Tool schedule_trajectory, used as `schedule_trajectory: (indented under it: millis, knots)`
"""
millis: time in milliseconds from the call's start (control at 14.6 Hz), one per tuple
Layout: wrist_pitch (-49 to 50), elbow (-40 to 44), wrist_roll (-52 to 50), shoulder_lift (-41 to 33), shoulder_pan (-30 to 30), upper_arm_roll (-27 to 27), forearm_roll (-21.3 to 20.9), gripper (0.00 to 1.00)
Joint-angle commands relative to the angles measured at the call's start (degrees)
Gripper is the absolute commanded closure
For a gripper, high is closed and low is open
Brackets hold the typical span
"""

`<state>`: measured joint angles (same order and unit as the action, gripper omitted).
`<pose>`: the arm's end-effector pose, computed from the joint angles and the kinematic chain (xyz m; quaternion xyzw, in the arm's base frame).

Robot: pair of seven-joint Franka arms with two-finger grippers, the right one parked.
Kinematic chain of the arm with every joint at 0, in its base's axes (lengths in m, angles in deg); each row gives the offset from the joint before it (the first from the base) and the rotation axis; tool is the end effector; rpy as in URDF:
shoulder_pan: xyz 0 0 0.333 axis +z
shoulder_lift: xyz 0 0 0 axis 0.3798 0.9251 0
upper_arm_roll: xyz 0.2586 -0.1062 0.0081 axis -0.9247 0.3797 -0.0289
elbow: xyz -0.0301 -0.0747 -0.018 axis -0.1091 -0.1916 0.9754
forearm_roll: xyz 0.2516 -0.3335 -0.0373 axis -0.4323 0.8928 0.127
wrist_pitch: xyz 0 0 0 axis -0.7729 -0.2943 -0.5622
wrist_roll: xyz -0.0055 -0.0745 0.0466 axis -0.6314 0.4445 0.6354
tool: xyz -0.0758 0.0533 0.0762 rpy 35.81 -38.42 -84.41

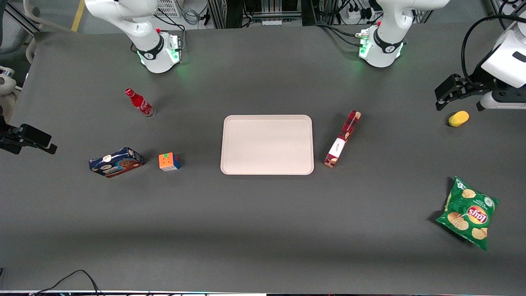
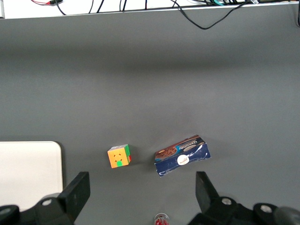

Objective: Place red cookie box on tray
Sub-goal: 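Lower the open left gripper over the red tartan cookie box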

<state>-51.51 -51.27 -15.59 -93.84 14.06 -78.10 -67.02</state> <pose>0.5567 -0.0712 0.6000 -0.9990 0.0197 -0.0392 0.0044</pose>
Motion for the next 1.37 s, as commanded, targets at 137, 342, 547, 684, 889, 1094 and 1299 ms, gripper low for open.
schedule_trajectory:
  millis: [137,342,547,684,889,1094,1299]
  knots:
    - [-1.34,-0.69,0.80,-0.57,0.09,0.29,0.46,0.00]
    - [-3.19,-2.88,2.37,0.57,-0.17,0.47,1.33,0.00]
    - [-4.06,-9.89,4.67,0.57,-0.35,2.92,1.43,0.00]
    - [-9.05,-17.70,5.02,0.48,-0.35,4.15,1.43,0.00]
    - [-14.87,-25.55,5.20,0.66,-0.43,8.88,0.99,0.00]
    - [-19.78,-30.38,6.07,2.32,-0.44,13.90,0.64,0.00]
    - [-28.30,-36.09,6.34,3.47,-0.52,17.16,0.55,0.00]
